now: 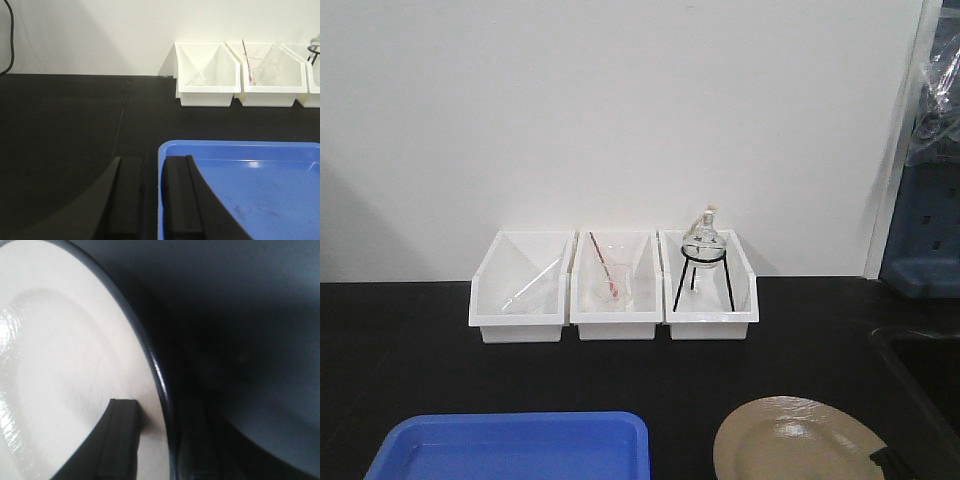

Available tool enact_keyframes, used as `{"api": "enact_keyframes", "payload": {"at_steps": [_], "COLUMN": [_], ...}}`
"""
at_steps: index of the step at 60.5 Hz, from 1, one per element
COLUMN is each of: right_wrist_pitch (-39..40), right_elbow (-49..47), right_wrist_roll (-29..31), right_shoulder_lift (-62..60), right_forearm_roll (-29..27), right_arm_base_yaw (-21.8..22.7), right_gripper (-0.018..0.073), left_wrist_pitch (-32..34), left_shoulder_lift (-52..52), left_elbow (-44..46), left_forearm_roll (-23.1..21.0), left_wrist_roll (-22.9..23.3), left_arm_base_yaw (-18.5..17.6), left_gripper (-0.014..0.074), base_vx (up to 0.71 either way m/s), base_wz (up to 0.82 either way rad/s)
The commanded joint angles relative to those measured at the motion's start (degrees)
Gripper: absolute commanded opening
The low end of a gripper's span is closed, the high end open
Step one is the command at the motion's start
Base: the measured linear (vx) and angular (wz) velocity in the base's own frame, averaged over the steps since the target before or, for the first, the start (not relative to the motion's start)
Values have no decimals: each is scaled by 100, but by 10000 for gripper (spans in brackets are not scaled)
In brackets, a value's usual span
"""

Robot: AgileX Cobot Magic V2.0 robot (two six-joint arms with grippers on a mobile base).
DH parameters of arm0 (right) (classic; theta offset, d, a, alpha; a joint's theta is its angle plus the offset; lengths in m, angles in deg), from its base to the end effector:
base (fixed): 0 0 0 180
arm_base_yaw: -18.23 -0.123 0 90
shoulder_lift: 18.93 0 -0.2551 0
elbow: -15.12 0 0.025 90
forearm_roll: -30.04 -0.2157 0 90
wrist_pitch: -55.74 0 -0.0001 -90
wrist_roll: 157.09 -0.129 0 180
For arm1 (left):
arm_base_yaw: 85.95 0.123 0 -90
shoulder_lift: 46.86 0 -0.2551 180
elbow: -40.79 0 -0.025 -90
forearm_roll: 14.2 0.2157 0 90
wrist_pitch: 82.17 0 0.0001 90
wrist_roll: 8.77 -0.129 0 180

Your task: Place disk in tray to left cabinet

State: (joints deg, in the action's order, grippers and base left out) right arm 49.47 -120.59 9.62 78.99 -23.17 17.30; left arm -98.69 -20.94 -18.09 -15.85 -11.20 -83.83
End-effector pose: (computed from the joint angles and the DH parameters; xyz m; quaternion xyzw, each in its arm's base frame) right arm 0.2587 0.0156 0.1140 0.5054 0.8108 0.1967 0.2202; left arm 0.1095 0.0030 0.2536 -0.0060 0.7733 0.0133 0.6338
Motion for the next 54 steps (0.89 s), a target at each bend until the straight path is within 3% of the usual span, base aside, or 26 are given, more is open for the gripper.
{"api": "enact_keyframes", "payload": {"at_steps": [1, 54], "right_wrist_pitch": [-58, 138], "right_elbow": [-58, -58], "right_wrist_roll": [52, 349], "right_shoulder_lift": [-97, -1787], "right_forearm_roll": [26, -235], "right_arm_base_yaw": [31, 31], "right_gripper": [-11, -2], "left_wrist_pitch": [466, 466], "left_shoulder_lift": [69, 69], "left_elbow": [185, 185], "left_forearm_roll": [-48, -48], "left_wrist_roll": [49, 49], "left_arm_base_yaw": [-30, -30], "left_gripper": [275, 275], "base_vx": [0, 0], "base_wz": [0, 0]}}
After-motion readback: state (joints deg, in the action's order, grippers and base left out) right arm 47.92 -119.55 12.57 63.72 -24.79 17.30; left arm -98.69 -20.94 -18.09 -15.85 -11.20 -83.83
